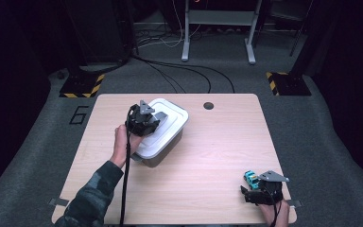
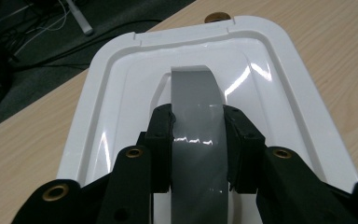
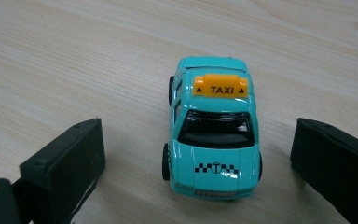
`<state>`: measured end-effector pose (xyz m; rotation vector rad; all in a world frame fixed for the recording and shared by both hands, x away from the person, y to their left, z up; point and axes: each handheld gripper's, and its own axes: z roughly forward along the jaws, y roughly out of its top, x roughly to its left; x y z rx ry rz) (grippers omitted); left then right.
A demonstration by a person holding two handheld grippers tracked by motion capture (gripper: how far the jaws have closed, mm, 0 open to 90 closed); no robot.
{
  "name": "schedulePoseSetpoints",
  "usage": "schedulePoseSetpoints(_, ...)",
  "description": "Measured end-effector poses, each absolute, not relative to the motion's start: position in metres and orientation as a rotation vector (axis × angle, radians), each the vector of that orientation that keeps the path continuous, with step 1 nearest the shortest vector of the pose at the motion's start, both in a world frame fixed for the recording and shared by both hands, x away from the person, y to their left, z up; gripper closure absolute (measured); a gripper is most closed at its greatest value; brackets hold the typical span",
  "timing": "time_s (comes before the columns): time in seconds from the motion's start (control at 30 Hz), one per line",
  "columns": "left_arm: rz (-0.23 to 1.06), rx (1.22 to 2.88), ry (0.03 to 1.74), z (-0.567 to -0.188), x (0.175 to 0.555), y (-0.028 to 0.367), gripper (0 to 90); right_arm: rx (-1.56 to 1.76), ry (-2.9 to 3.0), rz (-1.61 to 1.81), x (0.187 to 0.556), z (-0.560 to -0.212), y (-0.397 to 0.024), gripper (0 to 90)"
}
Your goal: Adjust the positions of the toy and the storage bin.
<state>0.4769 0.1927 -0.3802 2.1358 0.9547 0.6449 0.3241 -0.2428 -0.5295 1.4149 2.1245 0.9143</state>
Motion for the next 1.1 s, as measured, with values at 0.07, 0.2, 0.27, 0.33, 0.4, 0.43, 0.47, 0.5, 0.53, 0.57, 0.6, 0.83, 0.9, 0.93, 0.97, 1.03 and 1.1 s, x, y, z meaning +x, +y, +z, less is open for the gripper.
schedulePoseSetpoints(0.07,0.627,2.132,0.953,-0.380,0.476,0.192,66.7,1.415,2.125,0.914,0.324,-0.530,-0.243,2.6)
schedulePoseSetpoints(0.2,0.577,2.118,0.957,-0.380,0.475,0.190,66.7,1.415,2.125,0.914,0.324,-0.529,-0.243,2.6)
schedulePoseSetpoints(0.27,0.558,2.117,0.953,-0.380,0.475,0.188,66.8,1.416,2.124,0.914,0.324,-0.529,-0.243,2.6)
schedulePoseSetpoints(0.33,0.529,2.107,0.956,-0.380,0.475,0.187,66.8,1.416,2.124,0.914,0.324,-0.529,-0.243,2.6)
schedulePoseSetpoints(0.4,0.509,2.097,0.956,-0.381,0.475,0.186,66.8,1.416,2.125,0.914,0.324,-0.529,-0.243,2.6)
schedulePoseSetpoints(0.43,0.496,2.093,0.956,-0.381,0.475,0.185,66.8,1.416,2.124,0.914,0.324,-0.529,-0.243,2.6)
schedulePoseSetpoints(0.47,0.481,2.091,0.953,-0.381,0.474,0.184,66.9,1.415,2.124,0.914,0.324,-0.529,-0.243,2.6)
schedulePoseSetpoints(0.5,0.477,2.093,0.949,-0.381,0.474,0.183,66.9,1.416,2.124,0.914,0.324,-0.529,-0.243,2.6)
schedulePoseSetpoints(0.53,0.470,2.092,0.947,-0.381,0.473,0.181,66.9,1.415,2.124,0.914,0.324,-0.529,-0.243,2.7)
schedulePoseSetpoints(0.57,0.462,2.096,0.945,-0.381,0.473,0.180,66.9,1.416,2.124,0.914,0.324,-0.529,-0.243,2.7)
schedulePoseSetpoints(0.6,0.452,2.098,0.941,-0.381,0.473,0.178,66.9,1.415,2.124,0.914,0.324,-0.529,-0.243,2.7)
schedulePoseSetpoints(0.83,0.404,2.082,0.919,-0.382,0.470,0.159,67.2,1.416,2.123,0.915,0.324,-0.529,-0.243,2.8)
schedulePoseSetpoints(0.9,0.387,2.081,0.915,-0.382,0.469,0.153,67.2,1.416,2.123,0.915,0.324,-0.529,-0.243,2.8)
schedulePoseSetpoints(0.93,0.384,2.084,0.908,-0.382,0.469,0.150,67.2,1.416,2.123,0.915,0.324,-0.529,-0.243,2.8)
schedulePoseSetpoints(0.97,0.385,2.085,0.907,-0.382,0.468,0.148,67.3,1.416,2.123,0.915,0.324,-0.529,-0.243,2.8)
schedulePoseSetpoints(1.03,0.379,2.088,0.898,-0.382,0.467,0.143,67.2,1.416,2.120,0.915,0.324,-0.530,-0.243,2.8)
schedulePoseSetpoints(1.1,0.380,2.086,0.893,-0.383,0.465,0.140,67.3,1.417,2.123,0.912,0.324,-0.529,-0.243,2.8)
